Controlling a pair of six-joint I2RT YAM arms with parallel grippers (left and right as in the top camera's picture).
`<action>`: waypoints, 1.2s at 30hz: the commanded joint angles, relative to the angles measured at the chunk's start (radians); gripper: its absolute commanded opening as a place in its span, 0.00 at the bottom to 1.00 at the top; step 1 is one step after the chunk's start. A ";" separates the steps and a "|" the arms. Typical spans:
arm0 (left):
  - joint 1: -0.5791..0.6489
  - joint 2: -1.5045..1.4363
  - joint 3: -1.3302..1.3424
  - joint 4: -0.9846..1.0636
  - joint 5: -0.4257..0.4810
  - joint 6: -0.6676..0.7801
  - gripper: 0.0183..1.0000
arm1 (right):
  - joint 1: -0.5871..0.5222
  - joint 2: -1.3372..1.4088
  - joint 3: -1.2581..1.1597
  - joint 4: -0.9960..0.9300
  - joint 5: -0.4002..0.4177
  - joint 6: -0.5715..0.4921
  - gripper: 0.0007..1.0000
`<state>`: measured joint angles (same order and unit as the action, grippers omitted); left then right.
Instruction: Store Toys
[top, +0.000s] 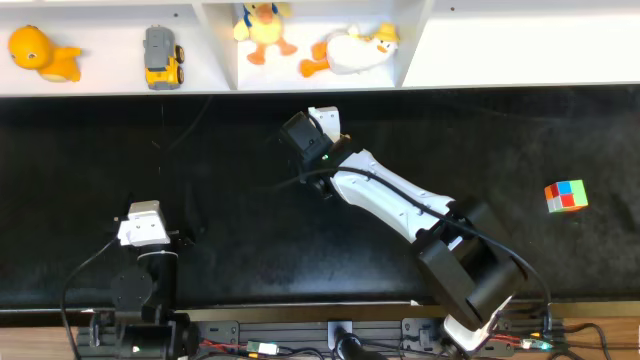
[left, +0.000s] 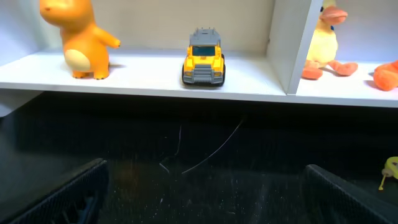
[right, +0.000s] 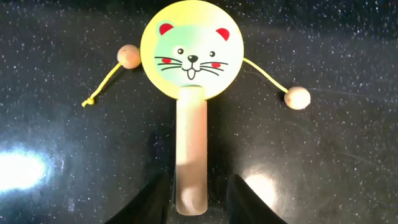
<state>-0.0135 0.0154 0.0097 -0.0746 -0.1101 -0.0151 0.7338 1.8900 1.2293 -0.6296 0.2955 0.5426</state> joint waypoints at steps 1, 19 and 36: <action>-0.003 -0.013 -0.002 -0.002 -0.012 0.023 1.00 | -0.001 0.020 0.032 0.003 0.011 -0.008 0.39; -0.003 -0.013 -0.002 -0.002 -0.012 0.023 1.00 | -0.002 0.030 0.032 0.025 0.019 -0.008 0.41; -0.003 -0.013 -0.002 -0.002 -0.012 0.023 1.00 | 0.001 0.052 0.032 0.029 0.004 -0.004 0.21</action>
<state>-0.0135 0.0154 0.0097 -0.0746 -0.1101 -0.0151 0.7338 1.9247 1.2343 -0.6029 0.2951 0.5381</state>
